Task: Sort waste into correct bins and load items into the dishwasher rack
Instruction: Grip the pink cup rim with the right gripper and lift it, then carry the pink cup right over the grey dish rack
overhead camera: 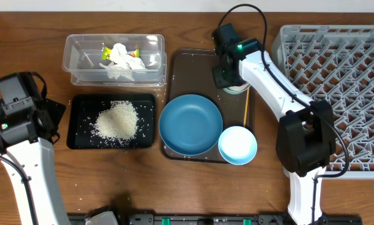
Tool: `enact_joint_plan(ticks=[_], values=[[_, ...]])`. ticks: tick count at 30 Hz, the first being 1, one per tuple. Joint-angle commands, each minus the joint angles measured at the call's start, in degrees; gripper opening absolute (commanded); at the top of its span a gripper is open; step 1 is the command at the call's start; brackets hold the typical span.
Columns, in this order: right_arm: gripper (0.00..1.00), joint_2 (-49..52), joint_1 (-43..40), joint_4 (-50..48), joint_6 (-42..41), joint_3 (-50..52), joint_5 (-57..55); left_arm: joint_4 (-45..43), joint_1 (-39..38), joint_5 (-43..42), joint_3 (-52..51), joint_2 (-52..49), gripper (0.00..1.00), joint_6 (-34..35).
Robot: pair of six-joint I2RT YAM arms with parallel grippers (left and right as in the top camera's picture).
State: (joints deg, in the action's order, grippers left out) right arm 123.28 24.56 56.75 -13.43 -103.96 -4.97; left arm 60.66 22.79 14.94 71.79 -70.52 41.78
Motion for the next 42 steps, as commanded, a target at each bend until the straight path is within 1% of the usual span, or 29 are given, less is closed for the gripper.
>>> enact_joint_plan(ticks=[1, 5, 7, 9, 11, 14, 18, 20, 21, 22, 30, 34, 38, 42], values=[[0.39, 0.59, 0.76, 0.02, -1.55, 0.17, -2.51, 0.2, 0.24, 0.28, -0.07, -0.15, 0.92, 0.09], [0.35, 0.57, 0.76, 0.44, -1.55, 0.15, -2.25, 0.2, 0.24, 0.28, -0.07, -0.15, 0.92, 0.09], [0.29, 0.57, 0.76, 0.44, -1.6, 0.15, -2.05, 0.2, 0.24, 0.28, -0.04, -0.15, 0.92, 0.09], [0.2, 0.57, 0.76, 0.5, -1.6, 0.15, -2.08, 0.2, 0.24, 0.28, -0.07, -0.15, 0.92, 0.09], [0.15, 0.55, 0.76, 0.61, -1.6, 0.15, -2.08, 0.2, 0.24, 0.28, -0.04, -0.15, 0.92, 0.09], [0.12, 0.35, 0.76, 0.7, -1.6, 0.11, -2.08, 0.2, 0.24, 0.28, -0.07, -0.15, 0.92, 0.09], [0.13, -0.02, 0.74, 1.2, -1.55, -0.55, -2.08, 0.2, 0.24, 0.28, -0.07, -0.15, 0.92, 0.09], [0.08, -0.2, 0.68, 1.92, -1.55, -1.33, -2.08, 0.2, 0.24, 0.28, -0.07, -0.15, 0.92, 0.09], [0.03, -0.2, 0.63, 2.4, -1.55, -1.86, -2.1, 0.2, 0.24, 0.28, -0.07, -0.15, 0.92, 0.11], [0.01, -0.24, 0.57, 2.78, -1.55, -2.29, -2.1, 0.2, 0.24, 0.28, -0.07, -0.15, 0.92, 0.09], [0.01, -0.39, 0.2, 5.11, -1.46, -4.76, -2.12, 0.2, 0.24, 0.28, -0.07, -0.15, 0.92, 0.09], [0.01, -1.36, -1.2, 7.93, -0.81, -8.96, -2.1, 0.2, 0.24, 0.28, -0.07, -0.15, 0.92, 0.09], [0.01, -3.06, -3.8, 8.5, 0.15, -12.98, -2.12, 0.2, 0.24, 0.28, -0.07, -0.15, 0.92, 0.09], [0.01, -4.81, -9.14, 7.8, 1.38, -14.71, -1.75, 0.2, 0.24, 0.28, -0.04, -0.15, 0.92, 0.09]])
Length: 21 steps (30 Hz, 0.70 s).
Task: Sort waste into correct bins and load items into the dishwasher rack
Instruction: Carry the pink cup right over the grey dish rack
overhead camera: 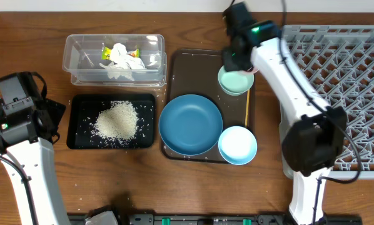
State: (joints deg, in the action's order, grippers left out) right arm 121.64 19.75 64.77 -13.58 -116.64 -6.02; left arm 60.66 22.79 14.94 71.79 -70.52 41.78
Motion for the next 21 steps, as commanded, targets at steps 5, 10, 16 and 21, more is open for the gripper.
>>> enact_joint_plan(ticks=[5, 10, 16, 21], values=[[0.01, -3.63, -14.88, -3.45, 4.5, -2.01, 6.84, 0.2, 0.24, 0.28, -0.04, -0.15, 0.92, 0.09], [0.01, -3.63, -27.71, -7.87, 12.11, -1.97, 32.79, 0.2, 0.24, 0.28, -0.07, -0.15, 0.92, 0.09], [0.01, -3.41, -41.62, -12.24, 16.15, -1.62, 58.12, 0.2, 0.24, 0.28, -0.07, -0.15, 0.92, 0.09], [0.01, -3.34, -48.7, -13.68, 23.54, 1.11, 69.51, 0.2, 0.24, 0.28, -0.07, -0.15, 0.92, 0.11]])
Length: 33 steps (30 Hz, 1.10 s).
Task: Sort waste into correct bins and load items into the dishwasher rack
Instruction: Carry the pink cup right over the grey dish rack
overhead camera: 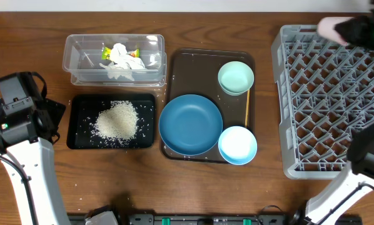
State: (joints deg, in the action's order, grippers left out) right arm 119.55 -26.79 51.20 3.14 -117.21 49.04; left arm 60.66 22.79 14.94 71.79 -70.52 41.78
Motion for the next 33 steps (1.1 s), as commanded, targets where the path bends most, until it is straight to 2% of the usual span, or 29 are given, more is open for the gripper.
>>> enact_joint_plan(ticks=[1, 4, 7, 14, 23, 28, 33], values=[[0.01, -1.25, -3.13, -0.11, 8.76, 2.82, 16.35, 0.2, 0.24, 0.28, -0.07, -0.15, 0.92, 0.09], [0.01, -1.25, -4.9, -2.4, 12.39, 7.23, 19.87, 0.2, 0.24, 0.28, -0.07, -0.15, 0.92, 0.09], [0.01, -1.25, -5.81, -9.42, 12.24, 13.03, 22.14, 0.2, 0.24, 0.28, -0.07, -0.15, 0.92, 0.09], [0.01, -1.25, -7.15, -28.55, 1.18, 23.89, 22.32, 0.2, 0.24, 0.28, -0.04, -0.15, 0.92, 0.09], [0.01, -1.22, -9.46, -29.09, 0.44, 28.98, 15.1, 0.2, 0.24, 0.28, -0.07, -0.15, 0.92, 0.09], [0.01, -1.22, -10.54, -26.75, -2.71, 29.29, 5.46, 0.2, 0.24, 0.28, -0.07, -0.15, 0.92, 0.09], [0.01, -1.22, -11.21, -25.4, -1.99, 29.31, 3.65, 0.2, 0.24, 0.28, -0.07, -0.15, 0.92, 0.09]])
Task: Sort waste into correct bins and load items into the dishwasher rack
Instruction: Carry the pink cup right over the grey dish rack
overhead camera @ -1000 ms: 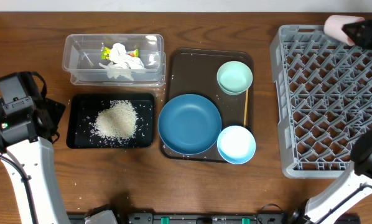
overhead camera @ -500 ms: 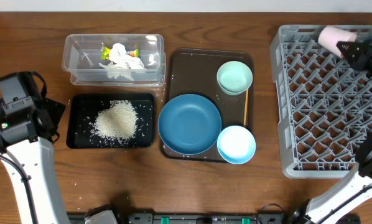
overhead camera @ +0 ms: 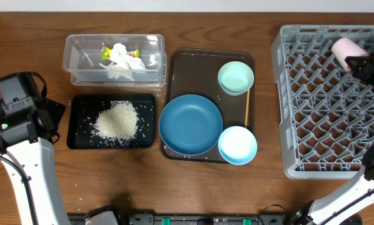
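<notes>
A pink cup point(overhead camera: 343, 49) lies on its side over the back right part of the grey dishwasher rack point(overhead camera: 312, 125). My right gripper point(overhead camera: 357, 60) is shut on its right end. The brown tray point(overhead camera: 187, 69) holds a blue plate point(overhead camera: 190, 124), a mint bowl point(overhead camera: 236, 77), a light-blue bowl point(overhead camera: 237, 145) and a wooden chopstick point(overhead camera: 247, 107). My left arm point(overhead camera: 17, 115) stays at the table's left edge, well away from all of them, and its fingers do not show.
A clear bin point(overhead camera: 115, 59) with crumpled paper and wrappers stands at the back left. In front of it, a black tray point(overhead camera: 112, 120) holds a heap of rice. Bare wooden table lies between the brown tray and the rack.
The right gripper and the pink cup were at the rack's back edge. They are now lower and further right, over the rack's back right cells. The left arm has not moved.
The right gripper was first down on the brown tray at the mint bowl. Then it stood a little behind the bowl, which showed whole. Later it was at the rack's back edge with a pink cup, and now holds the cup over the rack.
</notes>
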Tool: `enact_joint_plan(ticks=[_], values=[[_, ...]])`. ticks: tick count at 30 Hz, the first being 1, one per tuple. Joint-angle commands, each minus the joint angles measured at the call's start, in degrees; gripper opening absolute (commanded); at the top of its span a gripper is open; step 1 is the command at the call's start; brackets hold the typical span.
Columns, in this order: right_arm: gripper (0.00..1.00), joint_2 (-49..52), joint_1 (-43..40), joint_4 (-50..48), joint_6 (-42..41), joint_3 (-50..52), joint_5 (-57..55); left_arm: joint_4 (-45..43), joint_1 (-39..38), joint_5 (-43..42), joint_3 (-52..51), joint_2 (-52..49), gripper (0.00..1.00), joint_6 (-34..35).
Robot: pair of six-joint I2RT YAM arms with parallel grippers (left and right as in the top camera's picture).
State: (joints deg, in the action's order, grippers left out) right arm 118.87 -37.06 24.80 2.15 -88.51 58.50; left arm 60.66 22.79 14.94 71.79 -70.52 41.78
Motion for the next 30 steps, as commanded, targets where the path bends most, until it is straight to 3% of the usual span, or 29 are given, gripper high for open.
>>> enact_joint_plan(ticks=[1, 13, 21, 30], values=[[0.01, -0.55, -1.03, 1.03, -1.01, 0.61, -5.81, 0.2, 0.24, 0.28, -0.07, -0.15, 0.92, 0.09], [0.01, -0.55, -1.14, 5.25, 1.33, 0.59, -13.88, 0.2, 0.24, 0.28, -0.07, -0.15, 0.92, 0.09], [0.01, -0.55, -0.85, -2.32, -2.08, 0.59, 5.29, 0.2, 0.24, 0.28, -0.07, -0.15, 0.92, 0.09], [0.01, -0.42, 1.79, -4.98, -3.28, 0.61, 0.57, 0.2, 0.24, 0.28, -0.07, -0.15, 0.92, 0.09]])
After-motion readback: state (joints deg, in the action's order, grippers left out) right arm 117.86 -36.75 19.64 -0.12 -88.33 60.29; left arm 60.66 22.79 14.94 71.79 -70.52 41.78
